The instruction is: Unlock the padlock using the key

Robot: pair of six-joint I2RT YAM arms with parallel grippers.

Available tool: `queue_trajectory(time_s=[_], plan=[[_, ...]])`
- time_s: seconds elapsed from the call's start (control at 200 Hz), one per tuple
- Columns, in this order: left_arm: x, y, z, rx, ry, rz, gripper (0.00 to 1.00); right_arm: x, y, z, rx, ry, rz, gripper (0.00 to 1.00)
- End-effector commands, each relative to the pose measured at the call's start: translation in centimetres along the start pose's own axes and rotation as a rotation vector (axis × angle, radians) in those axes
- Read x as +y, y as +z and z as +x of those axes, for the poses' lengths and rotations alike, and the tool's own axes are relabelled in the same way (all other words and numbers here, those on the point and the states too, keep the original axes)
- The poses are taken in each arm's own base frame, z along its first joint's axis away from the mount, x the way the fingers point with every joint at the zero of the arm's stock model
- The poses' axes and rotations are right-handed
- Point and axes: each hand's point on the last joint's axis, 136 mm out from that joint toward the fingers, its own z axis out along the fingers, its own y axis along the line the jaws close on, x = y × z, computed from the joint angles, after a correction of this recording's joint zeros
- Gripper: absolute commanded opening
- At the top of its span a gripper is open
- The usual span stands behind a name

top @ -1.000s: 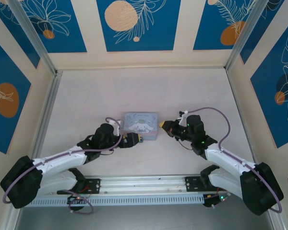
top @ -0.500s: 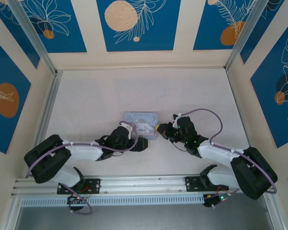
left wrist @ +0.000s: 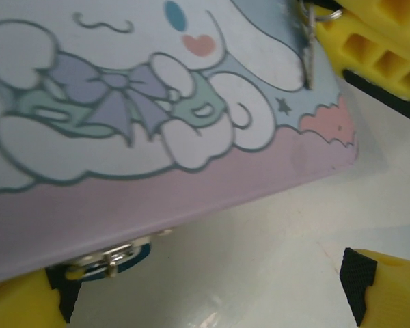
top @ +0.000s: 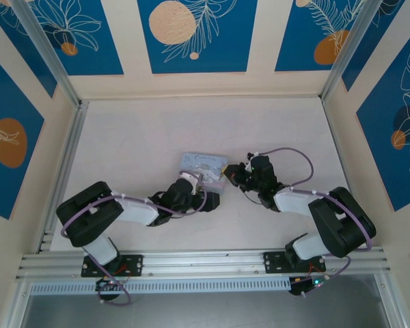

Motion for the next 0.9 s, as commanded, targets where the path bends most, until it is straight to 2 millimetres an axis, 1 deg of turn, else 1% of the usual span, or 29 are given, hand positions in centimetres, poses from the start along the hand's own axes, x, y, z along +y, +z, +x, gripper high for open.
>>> queue_trajectory(time_s=[0.0, 0.07, 0.175, 0.36, 0.535, 0.65, 0.79, 0.895], plan=[[-3.1, 0.4, -1.0, -0.05, 0.016, 0.103, 0.97, 1.1, 0.2, -0.5, 0.0, -0.031, -0.034, 0.0], [-3.3, 0.1, -1.4, -0.078, -0.007, 0.119, 0.97, 1.1, 0.2, -0.6, -0.001, -0.03, -0.033, 0.0], [-2.7, -0.2, -2.0, -0.129, -0.049, 0.11, 0.98, 0.9, 0.2, -0.7, -0.001, -0.029, -0.028, 0.0], [-2.6, 0.1, -2.6, -0.183, -0.129, 0.13, 0.97, 1.0, 0.4, -0.7, 0.005, -0.026, -0.03, 0.0], [-2.6, 0.9, -2.4, -0.202, -0.194, 0.163, 0.97, 1.2, 0.3, -0.7, 0.01, -0.027, -0.032, 0.0], [-2.3, 0.9, -2.3, -0.234, -0.24, 0.177, 0.97, 1.2, 0.3, -0.7, 0.011, -0.029, -0.031, 0.0], [-2.1, 0.1, -2.7, -0.3, -0.303, 0.195, 0.93, 1.0, 0.3, -0.6, 0.009, -0.028, -0.026, 0.0], [-2.4, -0.3, -3.2, -0.336, -0.33, 0.207, 0.87, 0.9, 0.3, -0.6, 0.009, -0.028, -0.025, 0.0]])
